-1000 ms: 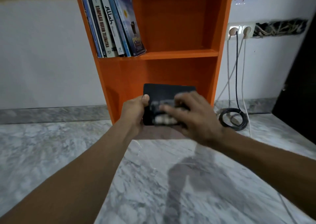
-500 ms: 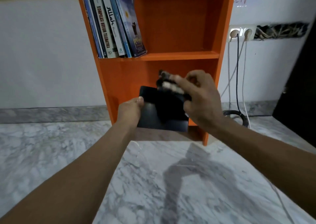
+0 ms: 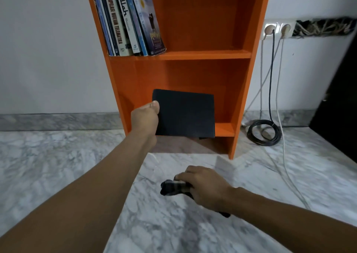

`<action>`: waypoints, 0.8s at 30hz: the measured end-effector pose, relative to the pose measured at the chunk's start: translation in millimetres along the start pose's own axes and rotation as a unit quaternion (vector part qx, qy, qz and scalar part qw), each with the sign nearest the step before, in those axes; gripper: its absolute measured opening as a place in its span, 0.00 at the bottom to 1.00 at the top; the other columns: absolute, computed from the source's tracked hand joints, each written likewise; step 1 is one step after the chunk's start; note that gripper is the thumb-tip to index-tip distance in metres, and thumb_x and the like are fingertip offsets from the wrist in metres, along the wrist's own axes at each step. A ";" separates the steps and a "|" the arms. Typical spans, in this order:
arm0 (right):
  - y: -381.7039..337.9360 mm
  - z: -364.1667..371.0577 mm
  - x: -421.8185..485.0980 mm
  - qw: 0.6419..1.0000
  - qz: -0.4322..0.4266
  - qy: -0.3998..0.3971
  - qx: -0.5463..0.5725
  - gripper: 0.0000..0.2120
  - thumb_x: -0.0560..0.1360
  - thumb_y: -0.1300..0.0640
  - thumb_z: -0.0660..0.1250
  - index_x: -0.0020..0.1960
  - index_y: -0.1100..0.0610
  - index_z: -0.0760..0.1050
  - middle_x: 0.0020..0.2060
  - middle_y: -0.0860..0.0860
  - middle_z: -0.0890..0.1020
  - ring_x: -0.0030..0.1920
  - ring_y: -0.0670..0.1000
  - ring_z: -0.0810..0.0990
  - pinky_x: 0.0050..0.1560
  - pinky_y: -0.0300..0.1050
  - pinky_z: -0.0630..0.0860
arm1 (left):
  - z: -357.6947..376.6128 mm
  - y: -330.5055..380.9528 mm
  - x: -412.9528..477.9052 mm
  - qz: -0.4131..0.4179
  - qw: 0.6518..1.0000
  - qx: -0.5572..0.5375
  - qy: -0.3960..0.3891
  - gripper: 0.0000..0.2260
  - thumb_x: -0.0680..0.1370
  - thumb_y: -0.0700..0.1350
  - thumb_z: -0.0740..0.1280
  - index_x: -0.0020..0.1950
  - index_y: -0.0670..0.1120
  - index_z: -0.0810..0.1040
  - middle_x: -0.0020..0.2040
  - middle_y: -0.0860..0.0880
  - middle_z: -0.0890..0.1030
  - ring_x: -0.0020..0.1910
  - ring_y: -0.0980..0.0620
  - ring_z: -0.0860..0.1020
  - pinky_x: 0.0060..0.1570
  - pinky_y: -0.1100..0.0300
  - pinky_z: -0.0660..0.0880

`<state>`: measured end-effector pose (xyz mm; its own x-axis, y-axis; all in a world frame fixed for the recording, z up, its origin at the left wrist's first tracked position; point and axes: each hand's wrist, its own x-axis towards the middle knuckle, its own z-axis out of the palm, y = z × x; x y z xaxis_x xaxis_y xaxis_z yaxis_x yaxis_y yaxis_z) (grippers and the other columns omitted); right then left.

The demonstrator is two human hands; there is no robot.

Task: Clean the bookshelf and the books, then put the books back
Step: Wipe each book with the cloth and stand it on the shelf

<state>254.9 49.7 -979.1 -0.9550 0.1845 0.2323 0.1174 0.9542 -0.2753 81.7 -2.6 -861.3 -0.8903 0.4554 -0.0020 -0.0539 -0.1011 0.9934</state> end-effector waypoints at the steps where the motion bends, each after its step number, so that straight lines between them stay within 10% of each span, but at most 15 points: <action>1: 1.6 1.9 2.2 0.998 0.057 -0.027 0.030 0.13 0.77 0.60 0.64 0.60 0.49 0.77 0.50 0.51 0.77 0.51 0.55 0.76 0.48 0.48 0.72 | 0.6 -4.2 0.3 -0.007 1.000 0.017 0.006 0.11 0.79 0.50 0.66 0.37 0.49 0.77 0.41 0.52 0.79 0.46 0.49 0.77 0.53 0.49 0.74; 11: 12.1 74.6 -3.2 0.921 0.226 -0.288 0.134 0.16 0.77 0.67 0.58 0.61 0.63 0.76 0.58 0.62 0.79 0.58 0.62 0.78 0.49 0.49 0.73 | 14.5 -45.7 5.8 0.039 0.972 0.230 -0.020 0.09 0.79 0.42 0.65 0.38 0.44 0.74 0.35 0.45 0.73 0.35 0.47 0.72 0.37 0.53 0.72; 24: 39.5 111.2 12.5 0.926 0.291 -0.210 0.119 0.19 0.78 0.56 0.65 0.68 0.59 0.71 0.64 0.58 0.76 0.62 0.59 0.76 0.58 0.44 0.73 | 14.0 -86.7 16.0 0.039 0.925 0.378 -0.015 0.20 0.77 0.39 0.63 0.28 0.45 0.60 0.26 0.49 0.62 0.25 0.50 0.62 0.27 0.59 0.56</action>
<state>217.3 63.5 -1090.8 -0.7766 0.4955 -0.3891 0.6296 0.6342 -0.4489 78.5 25.8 -945.9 -0.8644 0.4985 0.0659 0.3524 0.5069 0.7867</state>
